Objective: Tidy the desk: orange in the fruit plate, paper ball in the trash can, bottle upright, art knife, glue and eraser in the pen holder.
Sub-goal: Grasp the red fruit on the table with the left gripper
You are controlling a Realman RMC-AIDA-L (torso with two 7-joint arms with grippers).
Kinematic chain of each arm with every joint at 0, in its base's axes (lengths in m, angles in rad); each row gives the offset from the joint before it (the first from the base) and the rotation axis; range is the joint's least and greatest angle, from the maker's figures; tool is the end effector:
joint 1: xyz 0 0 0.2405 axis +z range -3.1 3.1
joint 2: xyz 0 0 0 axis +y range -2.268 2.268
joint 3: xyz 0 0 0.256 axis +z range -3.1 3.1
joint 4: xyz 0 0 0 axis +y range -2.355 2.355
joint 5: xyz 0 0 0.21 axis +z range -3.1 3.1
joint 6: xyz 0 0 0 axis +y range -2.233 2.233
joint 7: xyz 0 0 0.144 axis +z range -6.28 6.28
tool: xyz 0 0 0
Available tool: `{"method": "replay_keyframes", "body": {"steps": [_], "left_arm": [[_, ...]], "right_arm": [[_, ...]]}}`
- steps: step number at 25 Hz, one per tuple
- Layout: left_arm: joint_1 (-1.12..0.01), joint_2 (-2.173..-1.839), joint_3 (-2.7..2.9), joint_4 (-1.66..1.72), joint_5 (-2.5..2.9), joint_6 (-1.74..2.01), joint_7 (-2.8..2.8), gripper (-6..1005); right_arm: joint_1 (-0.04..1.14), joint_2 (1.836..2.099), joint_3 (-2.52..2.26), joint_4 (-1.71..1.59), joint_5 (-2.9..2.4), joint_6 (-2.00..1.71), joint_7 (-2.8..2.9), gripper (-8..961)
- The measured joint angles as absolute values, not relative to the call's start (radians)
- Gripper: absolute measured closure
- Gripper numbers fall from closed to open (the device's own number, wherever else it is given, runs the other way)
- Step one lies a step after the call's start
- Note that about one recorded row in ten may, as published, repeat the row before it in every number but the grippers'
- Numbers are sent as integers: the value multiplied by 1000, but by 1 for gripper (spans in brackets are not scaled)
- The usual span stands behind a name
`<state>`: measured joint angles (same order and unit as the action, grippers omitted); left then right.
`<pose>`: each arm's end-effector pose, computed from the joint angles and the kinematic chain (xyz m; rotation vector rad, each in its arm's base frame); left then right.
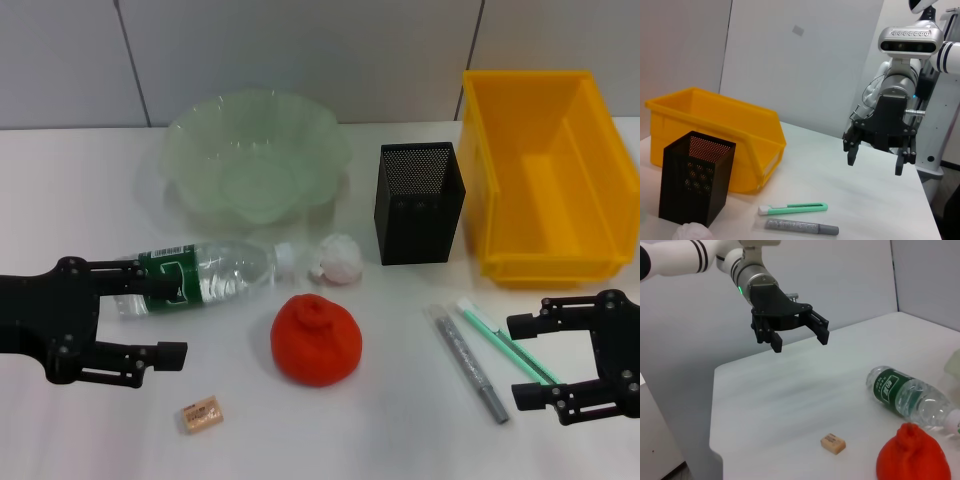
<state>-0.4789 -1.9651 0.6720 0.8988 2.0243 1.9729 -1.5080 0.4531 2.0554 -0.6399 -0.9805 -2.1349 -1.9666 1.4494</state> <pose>-0.2554 0.2967 0.0802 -2.9670 -0.4764 -0.6609 0.2581 0.2848 0.0574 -2.9793 0.4400 0.5827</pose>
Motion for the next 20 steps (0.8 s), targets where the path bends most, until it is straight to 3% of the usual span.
{"method": "replay_keyframes", "body": {"steps": [17, 20], "left_arm": [[-480, -1968, 672, 903, 2024, 1974, -1511, 170], [-475, -1983, 667, 910, 2023, 1961, -1507, 171]], "right_arm": [[436, 2056, -625, -1002, -2138, -1998, 1443, 191], [427, 2058, -622, -1010, -2135, -1998, 1443, 191]]}}
